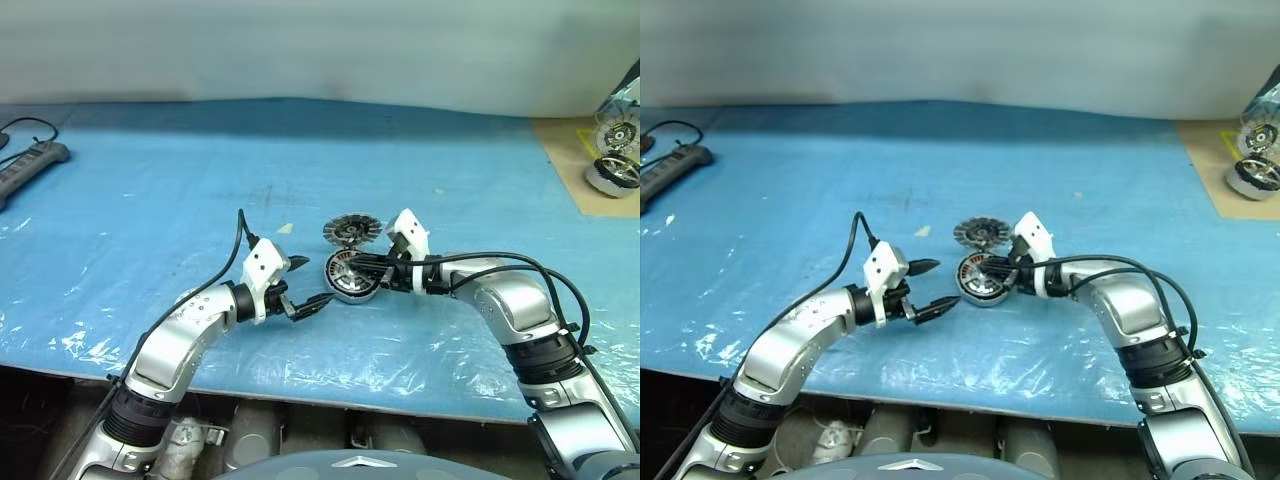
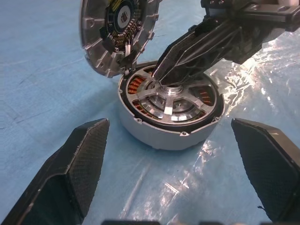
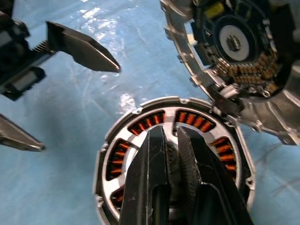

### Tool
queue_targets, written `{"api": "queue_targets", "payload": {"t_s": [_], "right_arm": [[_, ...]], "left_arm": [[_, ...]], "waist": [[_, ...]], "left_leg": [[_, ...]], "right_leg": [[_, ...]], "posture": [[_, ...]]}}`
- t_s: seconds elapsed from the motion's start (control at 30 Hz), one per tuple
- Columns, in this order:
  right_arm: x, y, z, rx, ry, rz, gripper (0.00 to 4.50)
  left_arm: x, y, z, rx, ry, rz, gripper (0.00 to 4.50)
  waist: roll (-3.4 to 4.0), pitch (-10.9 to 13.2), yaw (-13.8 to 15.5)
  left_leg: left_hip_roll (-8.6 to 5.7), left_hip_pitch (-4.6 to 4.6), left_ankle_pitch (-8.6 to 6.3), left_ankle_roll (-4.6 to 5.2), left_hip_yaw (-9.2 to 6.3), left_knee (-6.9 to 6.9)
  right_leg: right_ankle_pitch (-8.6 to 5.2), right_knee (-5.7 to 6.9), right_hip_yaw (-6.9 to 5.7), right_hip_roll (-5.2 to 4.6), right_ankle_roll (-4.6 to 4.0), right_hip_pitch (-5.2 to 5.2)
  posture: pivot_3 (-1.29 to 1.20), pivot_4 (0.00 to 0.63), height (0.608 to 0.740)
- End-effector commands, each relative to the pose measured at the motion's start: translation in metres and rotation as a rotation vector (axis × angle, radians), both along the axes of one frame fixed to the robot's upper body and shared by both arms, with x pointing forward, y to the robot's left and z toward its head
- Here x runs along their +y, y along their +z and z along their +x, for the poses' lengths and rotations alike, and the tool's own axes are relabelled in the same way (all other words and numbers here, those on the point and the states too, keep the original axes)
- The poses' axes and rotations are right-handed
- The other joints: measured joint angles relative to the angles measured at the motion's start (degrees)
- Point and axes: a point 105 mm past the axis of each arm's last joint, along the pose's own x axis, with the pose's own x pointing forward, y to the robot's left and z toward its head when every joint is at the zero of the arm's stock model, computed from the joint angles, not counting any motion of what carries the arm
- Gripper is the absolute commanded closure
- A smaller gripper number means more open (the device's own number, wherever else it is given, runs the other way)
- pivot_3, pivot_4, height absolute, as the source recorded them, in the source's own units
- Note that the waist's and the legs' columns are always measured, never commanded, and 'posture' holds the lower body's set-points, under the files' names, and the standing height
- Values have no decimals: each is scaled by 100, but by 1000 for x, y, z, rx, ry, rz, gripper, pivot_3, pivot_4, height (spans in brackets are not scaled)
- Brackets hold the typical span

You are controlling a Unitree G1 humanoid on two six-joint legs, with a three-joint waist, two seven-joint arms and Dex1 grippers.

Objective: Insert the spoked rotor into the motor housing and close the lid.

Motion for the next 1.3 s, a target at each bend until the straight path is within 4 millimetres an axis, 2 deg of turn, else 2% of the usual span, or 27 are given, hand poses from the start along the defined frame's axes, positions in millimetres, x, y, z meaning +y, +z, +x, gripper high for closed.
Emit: {"api": "queue_targets", "payload": {"t_s": [0.03,0.1,0.13,0.2,0.3,0.33,0.47,0.57,0.7,0.8,0.97,1.1,1.2,1.3], "right_arm": [[-6,-21,-5,13,17,-96,4137],[-20,-52,-18,3,86,-294,4137],[-24,-62,-24,-1,121,-353,4137],[-27,-71,-35,2,180,-392,4137],[-25,-69,-31,-27,165,-380,4137],[-23,-64,-23,-48,129,-349,4137],[-12,-26,-5,-97,47,-151,4137],[-8,2,-6,-94,55,-30,4137],[-8,39,-23,-58,94,126,4137],[-22,40,-28,-44,37,112,4137],[-65,26,-11,-55,-223,41,4137],[-70,20,-19,-40,-258,47,4137],[-69,15,-25,-26,-275,44,4184],[-67,9,-29,-11,-298,50,4184]], "left_arm": [[-3,14,0,-52,-16,-17,0],[-4,15,1,-51,-13,-17,0],[-4,15,1,-51,-13,-17,0],[-4,14,1,-48,-13,-16,0],[-2,12,2,-43,-8,-16,0],[-2,12,2,-43,-10,-16,0],[-1,13,4,-44,-12,-17,0],[2,16,10,-41,5,-32,0],[10,21,19,-31,36,-51,0],[22,17,30,-27,57,-38,0],[39,8,52,-32,115,-34,0],[46,10,85,-49,206,-58,0],[43,14,107,-67,241,-100,623],[28,20,123,-68,214,-157,1602]], "waist": [[0,0,-11],[7,-6,-6],[9,-16,6],[-4,-34,33],[-34,-53,41],[-42,-58,40],[-55,-65,-5],[-51,-62,-11],[-40,-56,-6],[-39,-57,-8],[-39,-57,-6],[-39,-57,25],[-39,-57,40],[-40,-56,40]], "left_leg": [[0,-2,0,2,0,0],[1,3,8,16,0,0],[0,10,8,15,0,0],[0,50,-5,0,0,-6],[-4,122,-10,-3,0,-19],[-6,139,-10,-5,0,-24],[-7,158,-6,-12,0,-30],[-8,137,-2,-16,0,-29],[-8,78,-1,-13,0,-32],[-8,14,9,12,0,-30],[-8,-3,6,15,0,-28],[-5,0,7,7,-1,-18],[-5,6,0,-7,-1,-16],[-7,-3,7,14,-1,-16]], "right_leg": [[0,0,0,0,0,-2],[0,1,0,0,0,2],[0,0,0,0,0,9],[-3,-15,0,0,3,50],[-15,-31,3,-1,22,120],[-34,-33,7,-1,54,134],[-35,-29,12,-1,56,142],[-25,-17,16,0,40,114],[-7,-13,15,0,8,59],[-6,-9,11,1,6,-2],[-6,-15,5,0,6,-13],[-4,-11,4,0,5,-7],[-3,-11,4,0,6,-1],[-2,-16,4,-1,7,-6]], "posture": [[0,150,740],[0,150,740],[0,150,740],[0,150,740],[0,150,740],[0,150,740],[0,150,740],[0,150,740],[0,150,740],[0,150,740],[0,150,740],[0,150,740],[0,150,740],[0,150,740]]}}
